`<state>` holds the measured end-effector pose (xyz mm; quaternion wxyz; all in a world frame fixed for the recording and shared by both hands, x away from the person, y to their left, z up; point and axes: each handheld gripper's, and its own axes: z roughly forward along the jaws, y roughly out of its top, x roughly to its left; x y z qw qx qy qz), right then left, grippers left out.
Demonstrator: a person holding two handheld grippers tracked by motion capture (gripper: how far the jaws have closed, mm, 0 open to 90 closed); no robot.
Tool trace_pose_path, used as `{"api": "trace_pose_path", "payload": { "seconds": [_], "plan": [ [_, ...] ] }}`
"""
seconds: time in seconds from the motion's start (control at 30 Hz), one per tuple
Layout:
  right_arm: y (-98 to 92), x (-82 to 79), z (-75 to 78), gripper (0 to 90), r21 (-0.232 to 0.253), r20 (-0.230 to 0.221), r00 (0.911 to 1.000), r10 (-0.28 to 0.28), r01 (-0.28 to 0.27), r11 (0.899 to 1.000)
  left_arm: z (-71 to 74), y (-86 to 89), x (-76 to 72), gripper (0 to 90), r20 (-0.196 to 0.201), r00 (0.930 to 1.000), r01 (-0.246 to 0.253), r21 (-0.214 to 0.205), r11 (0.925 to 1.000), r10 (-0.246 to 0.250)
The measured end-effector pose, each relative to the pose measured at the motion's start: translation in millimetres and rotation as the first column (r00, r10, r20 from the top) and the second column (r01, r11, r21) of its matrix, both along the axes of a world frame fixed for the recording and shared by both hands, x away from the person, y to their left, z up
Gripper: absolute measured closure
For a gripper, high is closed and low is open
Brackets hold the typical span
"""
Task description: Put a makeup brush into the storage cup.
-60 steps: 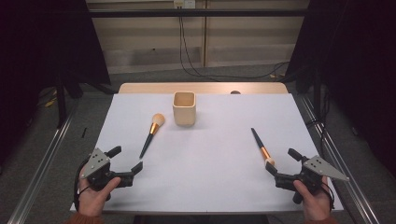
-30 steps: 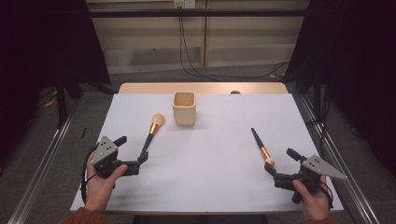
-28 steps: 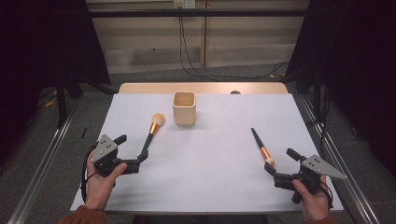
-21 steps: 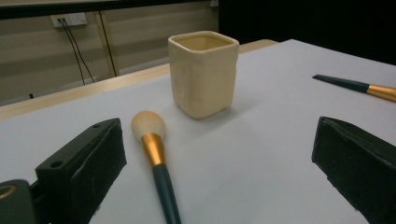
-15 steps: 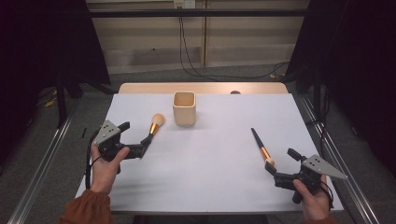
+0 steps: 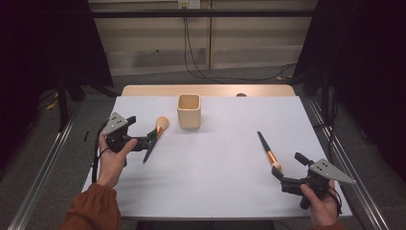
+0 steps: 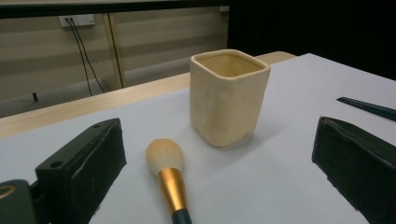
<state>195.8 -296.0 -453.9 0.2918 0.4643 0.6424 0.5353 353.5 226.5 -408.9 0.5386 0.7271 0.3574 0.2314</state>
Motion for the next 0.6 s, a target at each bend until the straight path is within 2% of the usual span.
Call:
{"api": "trace_pose_path", "payload": {
  "seconds": [0.17,0.2,0.27,0.37,0.43,0.5,0.53,0.6],
  "plan": [
    [0.9,-0.2,0.3,0.0,-0.007,0.001,1.0,0.007,-0.007,1.0,-1.3,-1.1,12.3,3.3,-0.006,1.0,-0.003,0.02,0.9998,0.003],
    [1.0,0.0,0.2,0.0,-0.008,0.003,1.0,0.008,-0.008,1.0,-1.6,-1.7,14.1,3.3,-0.013,0.9999,-0.003,0.008,1.0,0.003],
    [1.3,0.1,0.0,0.0,-0.005,0.003,1.0,0.009,-0.009,1.0,-0.2,-2.7,19.2,3.0,-0.005,0.9999,-0.01,0.014,0.9999,0.01],
    [1.0,0.0,-0.2,0.0,0.001,0.007,0.9999,0.009,-0.009,1.0,0.2,-0.8,24.7,3.0,0.002,0.9995,-0.033,-0.015,0.9993,0.033],
    [1.7,-0.1,0.0,0.0,0.01,0.011,0.9999,0.004,-0.005,1.0,0.0,0.2,26.5,3.0,-0.002,0.9994,-0.035,-0.019,0.9992,0.035],
    [1.6,0.1,-0.3,0.0,0.0,0.012,0.9999,0.006,-0.006,1.0,1.0,0.7,30.3,2.8,-0.019,0.999,-0.041,0.007,0.9991,0.041],
    [1.8,0.4,-0.5,0.0,0.0,0.012,0.9999,0.005,-0.005,1.0,3.2,0.5,34.7,2.8,-0.009,0.999,-0.044,0.02,0.9988,0.044],
    [2.0,0.6,-0.3,0.0,0.0,0.013,0.9999,0.005,-0.005,1.0,4.2,0.2,36.9,2.9,-0.007,0.9989,-0.046,0.017,0.9988,0.046]
  ]
}}
